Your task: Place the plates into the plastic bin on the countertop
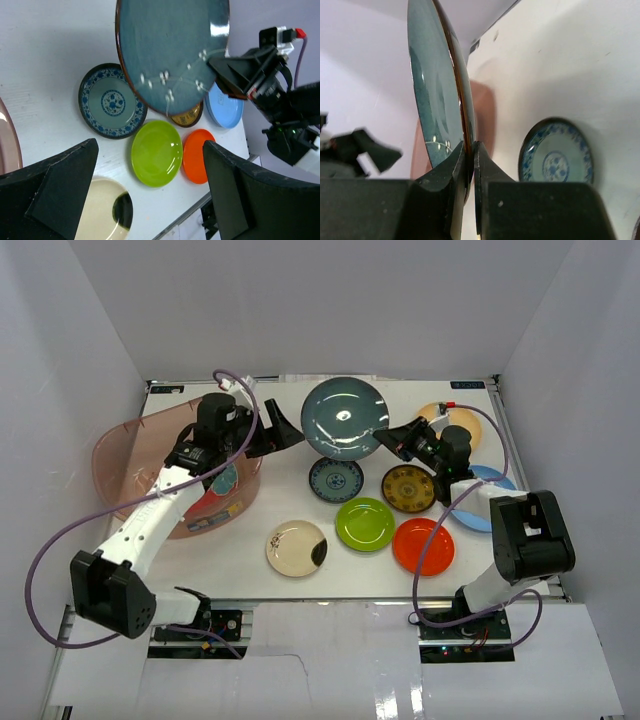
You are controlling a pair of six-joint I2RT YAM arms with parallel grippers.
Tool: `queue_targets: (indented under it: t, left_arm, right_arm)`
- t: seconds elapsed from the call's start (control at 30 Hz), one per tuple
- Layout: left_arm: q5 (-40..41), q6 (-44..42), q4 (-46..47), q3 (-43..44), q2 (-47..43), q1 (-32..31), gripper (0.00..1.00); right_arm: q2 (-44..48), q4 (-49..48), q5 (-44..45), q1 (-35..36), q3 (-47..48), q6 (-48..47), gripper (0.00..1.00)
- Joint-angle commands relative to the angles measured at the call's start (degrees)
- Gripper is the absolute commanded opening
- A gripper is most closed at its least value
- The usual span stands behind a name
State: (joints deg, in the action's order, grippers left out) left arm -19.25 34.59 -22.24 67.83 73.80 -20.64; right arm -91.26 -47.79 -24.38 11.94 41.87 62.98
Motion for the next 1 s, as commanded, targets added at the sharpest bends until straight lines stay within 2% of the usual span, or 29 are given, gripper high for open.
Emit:
queue_targets:
  t: [0.0,0.13,0.27,0.3,0.37,0.4,0.47,0.5,0.57,0.6,0.7,0.77,0.87,0.9,0.97]
  left_arm:
    - [2.45,0.57,5.63,-0.43,2.39,-0.45,0.95]
    - [4.65,-0.13,7.2,-0.68,6.35,-0.8,0.92]
    - [3.69,0.39,9.67,-1.82,8.38,-0.8,0.78]
    - [3.51,0.65,9.93,-2.0,8.38,-0.8,0.64]
    - [3.77,1.27,11.25,-3.05,7.68,-0.89,0.49]
    - [3.69,1.44,11.69,-3.49,6.72,-0.98,0.32]
    - [3.69,1.8,12.31,-4.11,5.75,-0.89,0.14]
    - [3.86,2.06,12.13,-4.29,4.61,-0.89,0.02]
    - [4.57,3.37,12.13,-5.16,2.76,-0.89,0.0]
    - [4.92,3.82,11.96,-5.43,0.58,-0.8,0.0]
    - [7.2,6.01,10.21,-6.4,-3.56,0.25,0.0]
    - [9.38,6.72,8.36,-6.49,-7.95,1.74,0.0]
    - [7.05,9.17,4.41,-7.36,-14.98,9.28,0.0]
    - [6.16,10.05,3.7,-7.63,-16.57,14.87,0.0]
    - [6.06,10.59,0.73,-7.72,-20.34,21.74,0.0]
  right_arm:
    - [4.69,-12.42,-9.61,0.89,-0.73,2.59,0.08]
    - [7.84,-13.99,-13.67,1.59,-1.7,3.37,0.08]
    - [9.61,-13.65,-16.48,2.12,-1.96,3.11,0.08]
    - [9.7,-13.56,-17.27,2.2,-2.05,3.29,0.08]
    - [9.88,-13.82,-17.63,2.38,-2.75,3.55,0.08]
    - [9.88,-13.91,-17.98,2.64,-2.93,3.73,0.08]
    - [9.7,-14.0,-18.68,2.91,-2.84,3.9,0.08]
    - [9.53,-14.17,-19.03,3.26,-2.84,4.08,0.08]
    - [9.79,-12.87,-19.3,3.52,-3.1,3.99,0.19]
    - [10.31,-12.16,-19.21,3.52,-3.46,3.3,0.41]
    - [13.55,-6.99,-18.16,3.61,-4.77,0.49,0.68]
    - [15.32,-4.52,-17.98,3.79,-5.48,-2.94,0.76]
    - [20.23,0.93,-17.19,4.4,-7.23,-7.42,0.83]
    - [21.03,1.81,-17.02,4.58,-8.46,-8.22,0.83]
    - [22.87,3.75,-16.49,5.1,-9.43,-10.24,0.83]
